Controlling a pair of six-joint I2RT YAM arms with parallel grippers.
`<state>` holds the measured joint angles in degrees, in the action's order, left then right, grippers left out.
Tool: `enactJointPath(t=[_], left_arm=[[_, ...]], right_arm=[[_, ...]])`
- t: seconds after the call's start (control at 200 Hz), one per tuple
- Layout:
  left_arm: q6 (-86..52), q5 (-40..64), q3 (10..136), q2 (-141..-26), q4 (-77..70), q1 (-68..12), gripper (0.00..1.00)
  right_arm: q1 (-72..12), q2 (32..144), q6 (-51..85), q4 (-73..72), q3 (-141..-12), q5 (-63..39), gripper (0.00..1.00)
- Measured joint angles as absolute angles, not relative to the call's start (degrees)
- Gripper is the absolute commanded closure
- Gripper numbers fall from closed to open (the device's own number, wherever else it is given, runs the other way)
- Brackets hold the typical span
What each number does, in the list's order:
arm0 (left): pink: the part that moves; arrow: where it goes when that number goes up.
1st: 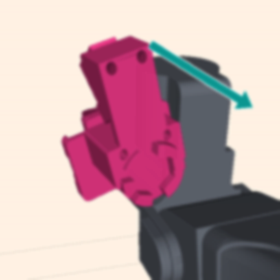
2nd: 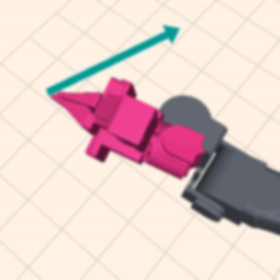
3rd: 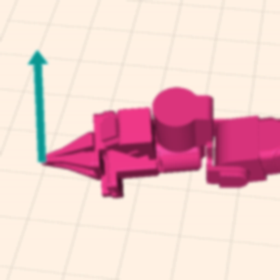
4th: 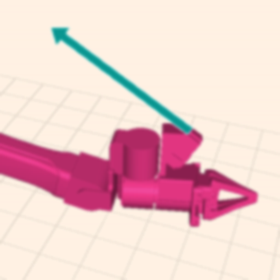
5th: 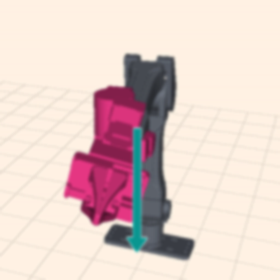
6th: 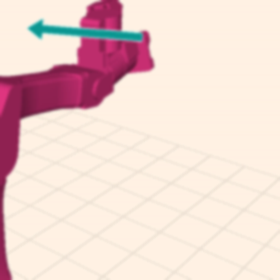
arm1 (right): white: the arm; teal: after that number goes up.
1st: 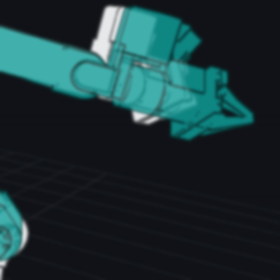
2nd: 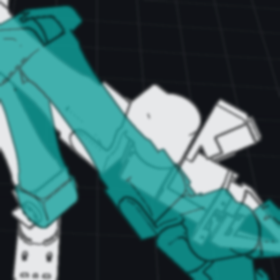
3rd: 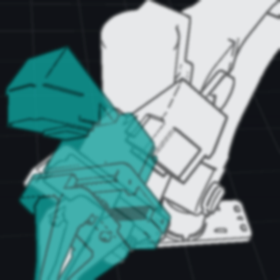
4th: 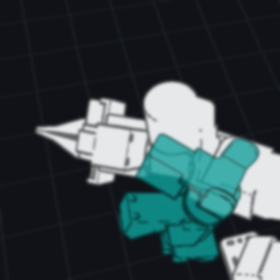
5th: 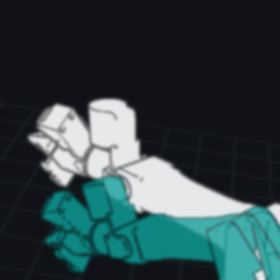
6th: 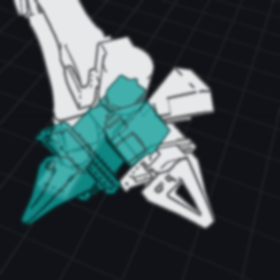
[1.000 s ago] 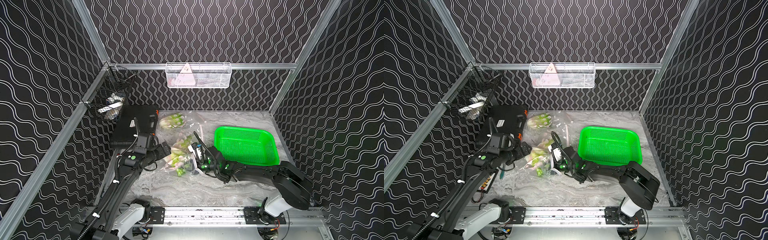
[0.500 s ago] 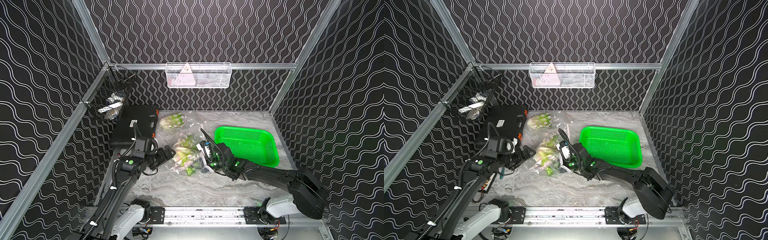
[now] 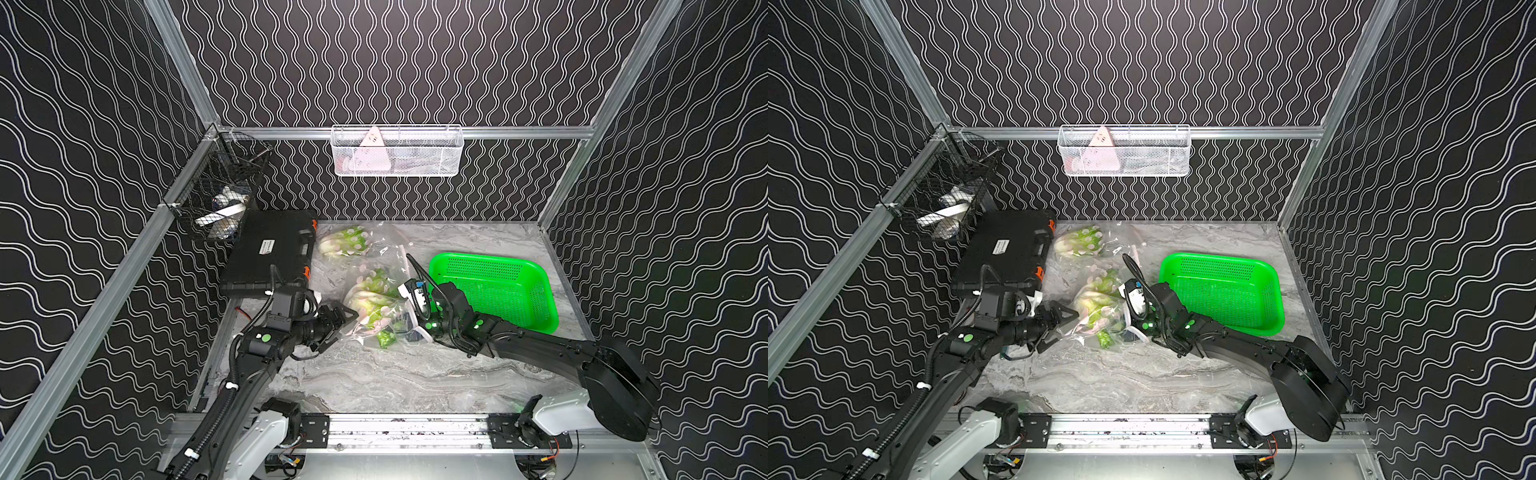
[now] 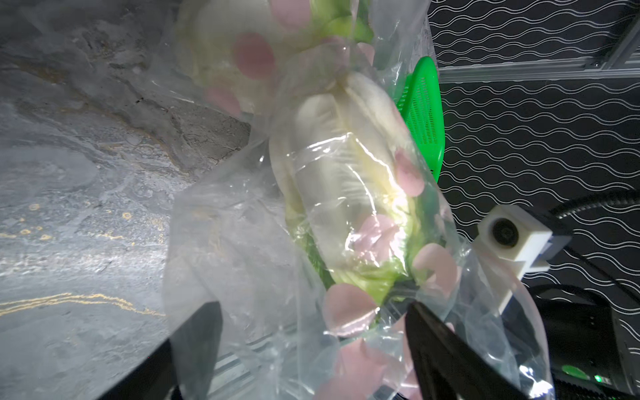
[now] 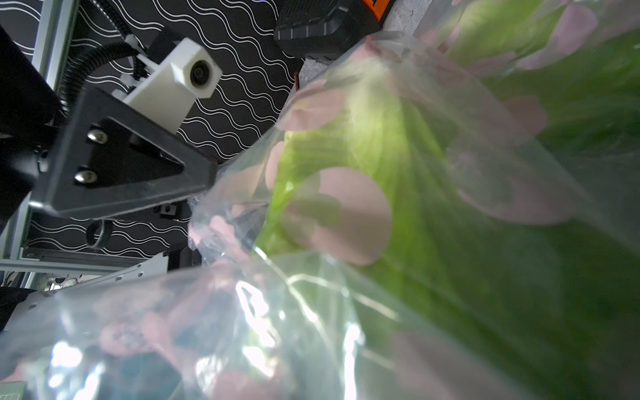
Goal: Open the zip-top bag and take out the chinese cabbages
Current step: Pick up the Chinese cabbage from the zipper food storage bag.
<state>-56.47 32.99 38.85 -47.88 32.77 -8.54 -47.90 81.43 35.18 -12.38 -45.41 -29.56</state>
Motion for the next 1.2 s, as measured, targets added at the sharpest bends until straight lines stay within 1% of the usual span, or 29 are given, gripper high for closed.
enactJointPath(t=[0.04, 0.065, 0.135, 0.205, 0.265, 0.39, 0.52, 0.675, 0.886, 1.046, 1.201], left_arm=[[-57.7, 33.6, 36.9, -47.8, 30.9, -8.5, 0.53], [-59.0, 34.1, 35.2, -47.9, 29.2, -8.5, 0.60], [-61.7, 35.2, 31.6, -48.0, 25.8, -8.5, 0.68], [-63.7, 35.9, 29.8, -48.1, 23.4, -8.5, 0.81], [-64.4, 35.9, 29.9, -48.1, 22.2, -8.5, 1.00], [-62.3, 33.9, 32.9, -48.8, 23.6, -8.5, 1.00], [-55.7, 29.0, 35.5, -50.2, 26.8, -8.5, 1.00], [-49.6, 24.1, 33.9, -50.9, 27.9, -8.3, 1.00], [-46.3, 21.1, 31.4, -50.9, 26.7, -8.2, 1.00], [-44.9, 18.5, 31.6, -50.8, 26.1, -8.1, 1.00], [-44.7, 15.6, 32.0, -49.3, 26.0, -8.1, 1.00]], right_arm=[[-47.9, 81.5, 35.2, -12.4, -45.7, -30.0, 1.00], [-47.9, 81.6, 35.2, -12.4, -45.8, -30.4, 1.00], [-47.9, 81.7, 35.7, -12.5, -45.9, -31.5, 1.00], [-47.9, 81.9, 36.9, -12.4, -45.9, -32.6, 1.00], [-47.9, 81.9, 36.9, -12.4, -45.9, -33.6, 1.00], [-47.9, 81.8, 37.1, -12.4, -46.2, -35.9, 1.00], [-47.5, 80.9, 36.8, -11.4, -46.5, -38.8, 1.00], [-45.8, 79.0, 36.9, -9.9, -46.0, -42.7, 1.00], [-41.8, 76.9, 39.0, -10.0, -43.3, -48.2, 1.00], [-38.1, 76.4, 45.3, -17.3, -39.6, -52.6, 1.00], [-33.7, 77.1, 56.3, -31.6, -35.3, -56.4, 1.00]])
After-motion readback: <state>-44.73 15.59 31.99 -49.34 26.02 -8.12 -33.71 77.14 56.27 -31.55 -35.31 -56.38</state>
